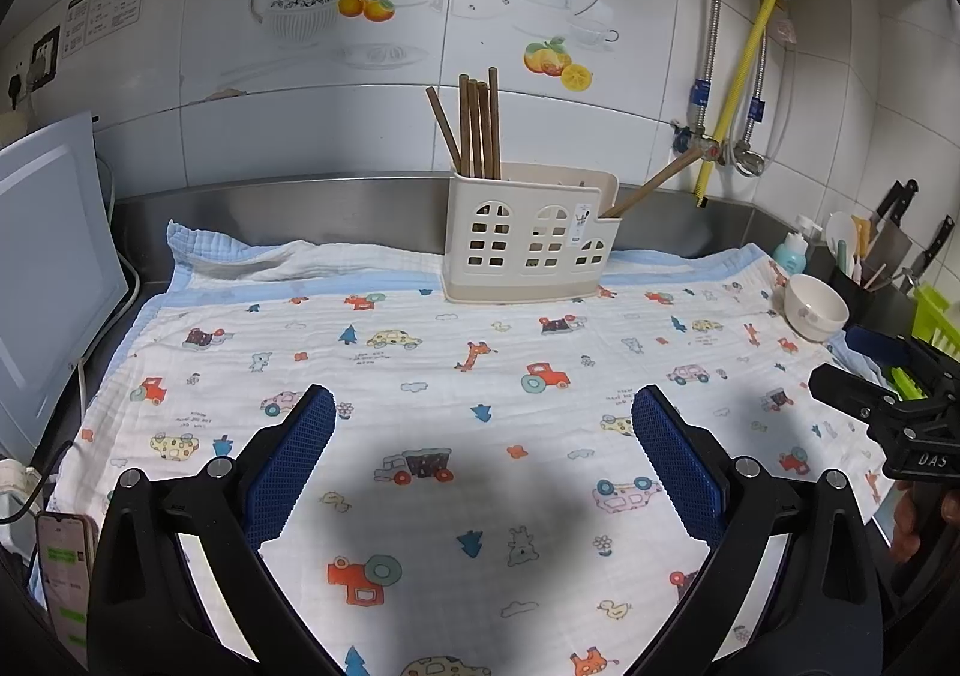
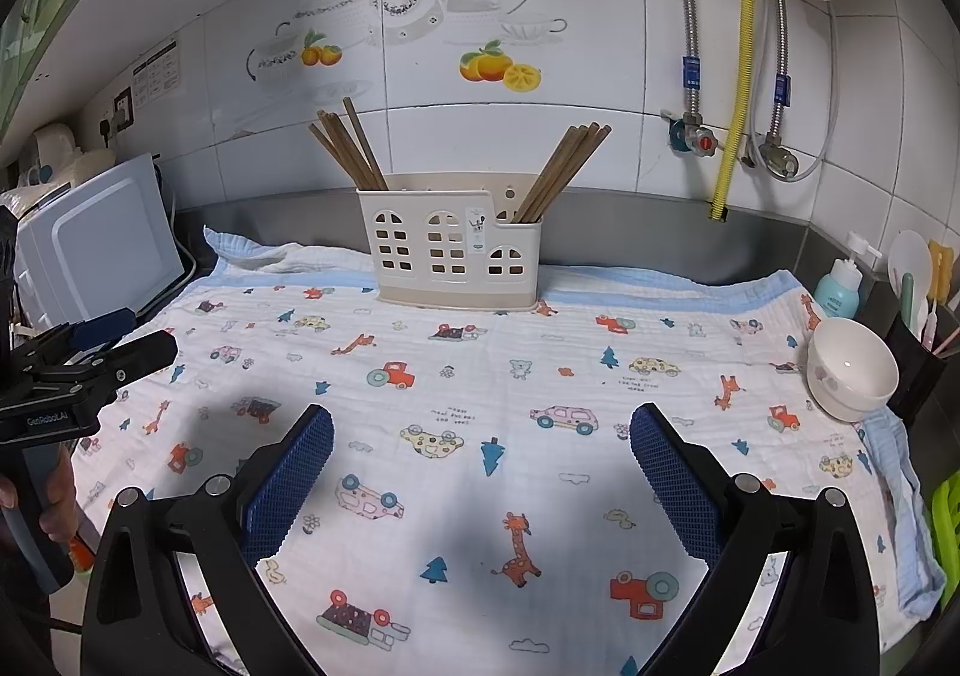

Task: Organize utensils

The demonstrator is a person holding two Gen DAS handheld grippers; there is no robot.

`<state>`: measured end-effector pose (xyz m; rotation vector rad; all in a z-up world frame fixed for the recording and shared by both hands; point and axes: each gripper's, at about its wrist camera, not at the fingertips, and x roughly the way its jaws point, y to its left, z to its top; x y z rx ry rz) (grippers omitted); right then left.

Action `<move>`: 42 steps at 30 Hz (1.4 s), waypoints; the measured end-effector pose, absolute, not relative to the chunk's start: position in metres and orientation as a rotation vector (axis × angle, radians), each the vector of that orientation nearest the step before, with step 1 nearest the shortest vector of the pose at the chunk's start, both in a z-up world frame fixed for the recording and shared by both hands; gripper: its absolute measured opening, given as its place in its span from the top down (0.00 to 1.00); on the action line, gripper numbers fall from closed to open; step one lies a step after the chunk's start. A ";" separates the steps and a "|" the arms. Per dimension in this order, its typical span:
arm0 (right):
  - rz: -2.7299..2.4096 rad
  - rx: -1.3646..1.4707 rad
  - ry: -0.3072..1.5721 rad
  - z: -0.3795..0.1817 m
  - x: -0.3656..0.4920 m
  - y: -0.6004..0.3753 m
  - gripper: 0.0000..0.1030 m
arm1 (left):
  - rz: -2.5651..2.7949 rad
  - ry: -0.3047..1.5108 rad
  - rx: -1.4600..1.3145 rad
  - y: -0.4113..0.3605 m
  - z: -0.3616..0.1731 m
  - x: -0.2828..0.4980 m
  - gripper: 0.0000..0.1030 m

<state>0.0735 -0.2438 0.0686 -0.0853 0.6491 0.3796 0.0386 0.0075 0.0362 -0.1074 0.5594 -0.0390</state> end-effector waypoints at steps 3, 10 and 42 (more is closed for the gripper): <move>0.381 -0.086 0.650 0.069 0.074 -0.244 0.07 | -0.040 0.560 -0.108 0.007 0.036 0.039 0.05; 0.380 -0.087 0.649 0.068 0.073 -0.243 0.07 | -0.037 0.561 -0.106 0.007 0.036 0.039 0.05; 0.375 -0.076 0.661 0.061 0.075 -0.247 0.07 | -0.033 0.545 -0.107 0.007 0.032 0.037 0.05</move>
